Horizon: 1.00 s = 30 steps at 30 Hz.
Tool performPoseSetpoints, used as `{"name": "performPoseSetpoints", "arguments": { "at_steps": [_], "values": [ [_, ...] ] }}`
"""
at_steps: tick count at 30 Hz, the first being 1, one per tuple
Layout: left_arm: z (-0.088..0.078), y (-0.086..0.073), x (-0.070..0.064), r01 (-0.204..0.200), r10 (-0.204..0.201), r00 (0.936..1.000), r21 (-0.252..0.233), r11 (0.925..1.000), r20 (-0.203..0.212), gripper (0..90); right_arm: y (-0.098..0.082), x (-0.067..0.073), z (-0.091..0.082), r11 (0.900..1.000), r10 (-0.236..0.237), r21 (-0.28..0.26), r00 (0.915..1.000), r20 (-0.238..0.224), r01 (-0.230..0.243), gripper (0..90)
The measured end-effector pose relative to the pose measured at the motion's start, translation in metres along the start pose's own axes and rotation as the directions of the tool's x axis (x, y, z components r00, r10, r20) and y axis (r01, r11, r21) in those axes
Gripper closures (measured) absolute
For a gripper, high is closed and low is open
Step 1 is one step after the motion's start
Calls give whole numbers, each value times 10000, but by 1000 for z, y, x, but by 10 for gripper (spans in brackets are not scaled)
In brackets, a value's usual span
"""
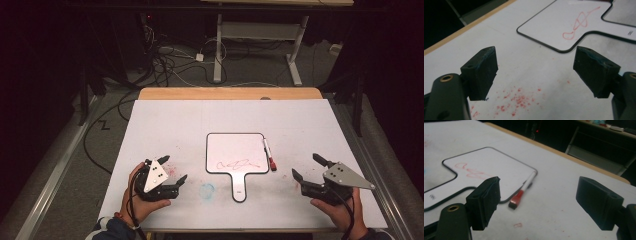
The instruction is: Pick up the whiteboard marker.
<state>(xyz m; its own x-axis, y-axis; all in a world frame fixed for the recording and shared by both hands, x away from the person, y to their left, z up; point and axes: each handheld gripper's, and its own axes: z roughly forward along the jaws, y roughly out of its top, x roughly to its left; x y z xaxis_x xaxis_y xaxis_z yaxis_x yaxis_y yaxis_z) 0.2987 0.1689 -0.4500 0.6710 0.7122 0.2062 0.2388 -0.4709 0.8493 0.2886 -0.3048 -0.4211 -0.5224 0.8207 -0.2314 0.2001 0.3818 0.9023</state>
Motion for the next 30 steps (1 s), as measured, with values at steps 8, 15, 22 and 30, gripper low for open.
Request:
{"name": "performPoseSetpoints", "arguments": {
  "at_steps": [8,15,22,30],
  "values": [
    [6,-4,3,260,-254,9995,337,9991,-186,178,-1,-4,8,9994,94,353,9977,-668,-70,196],
    [17,-3,1,126,-134,9998,650,9978,113,182,-4,-20,19,9920,970,932,9866,-1312,-852,232],
    [16,-5,-2,-98,78,9997,822,9966,246,182,-1,-29,35,9845,1273,1412,9779,-1660,-1042,280],
    [13,-7,-7,-476,456,9987,954,9943,232,182,5,-32,53,9715,1304,2193,9751,-1793,-896,317]
  ]
}}
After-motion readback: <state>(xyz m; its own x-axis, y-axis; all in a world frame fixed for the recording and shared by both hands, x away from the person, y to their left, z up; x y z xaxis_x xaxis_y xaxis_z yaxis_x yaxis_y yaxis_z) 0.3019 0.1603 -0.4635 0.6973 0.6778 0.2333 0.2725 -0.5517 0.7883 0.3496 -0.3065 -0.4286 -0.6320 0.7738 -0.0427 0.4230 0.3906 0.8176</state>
